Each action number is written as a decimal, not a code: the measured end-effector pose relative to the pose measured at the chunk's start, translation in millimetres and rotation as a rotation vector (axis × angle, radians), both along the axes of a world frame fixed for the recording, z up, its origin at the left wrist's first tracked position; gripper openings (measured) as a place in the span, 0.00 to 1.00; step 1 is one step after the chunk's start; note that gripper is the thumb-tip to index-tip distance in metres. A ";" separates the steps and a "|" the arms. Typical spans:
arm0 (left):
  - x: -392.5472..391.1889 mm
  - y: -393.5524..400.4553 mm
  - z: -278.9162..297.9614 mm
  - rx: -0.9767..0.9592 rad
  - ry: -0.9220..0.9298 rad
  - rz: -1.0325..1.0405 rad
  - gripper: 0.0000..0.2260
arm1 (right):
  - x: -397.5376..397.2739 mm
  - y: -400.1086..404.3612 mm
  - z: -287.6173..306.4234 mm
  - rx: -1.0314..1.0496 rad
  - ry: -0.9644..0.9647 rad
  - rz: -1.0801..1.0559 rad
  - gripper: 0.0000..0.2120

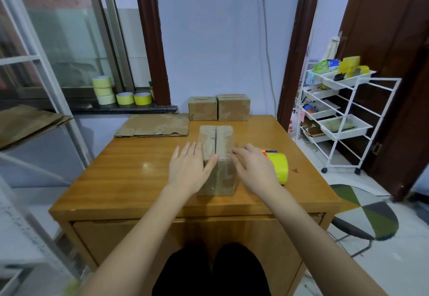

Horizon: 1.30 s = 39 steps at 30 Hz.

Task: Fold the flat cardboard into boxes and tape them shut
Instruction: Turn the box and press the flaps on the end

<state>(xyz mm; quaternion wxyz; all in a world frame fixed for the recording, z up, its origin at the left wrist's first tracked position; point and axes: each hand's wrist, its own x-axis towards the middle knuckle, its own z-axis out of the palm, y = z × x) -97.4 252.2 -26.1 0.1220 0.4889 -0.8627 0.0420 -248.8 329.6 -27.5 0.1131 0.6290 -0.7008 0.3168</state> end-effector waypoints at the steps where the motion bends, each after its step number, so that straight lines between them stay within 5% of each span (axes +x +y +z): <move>1: -0.8 0.3 0.8 0.015 0.004 0.010 0.35 | -2.5 4.5 0.1 -0.073 0.040 -0.001 0.10; 5: -6.1 7.2 6.0 -0.065 0.050 0.002 0.37 | -31.3 25.8 4.7 -0.127 -0.051 -0.109 0.09; 10: -47.7 54.9 -12.1 -0.374 0.246 -0.414 0.25 | -81.0 50.8 -4.3 -0.067 -0.288 -0.209 0.11; 12: -71.7 70.7 -26.7 -0.262 0.212 -0.491 0.23 | -90.4 55.7 -14.6 0.066 -0.312 -0.230 0.12; 16: -110.3 76.5 -46.1 0.081 0.189 -0.332 0.23 | -94.1 58.2 -40.3 0.306 -0.353 -0.184 0.13; 20: -128.5 71.5 -54.6 0.122 0.212 -0.231 0.18 | -94.5 56.9 -53.7 0.360 -0.375 -0.104 0.07; 32: -128.8 53.4 -69.9 0.189 0.349 -0.350 0.07 | -104.4 57.1 -68.3 0.268 -0.423 -0.035 0.11; 39: -118.1 69.0 -23.3 0.171 0.583 -0.421 0.08 | -107.6 71.5 -45.3 -0.029 -0.385 0.101 0.15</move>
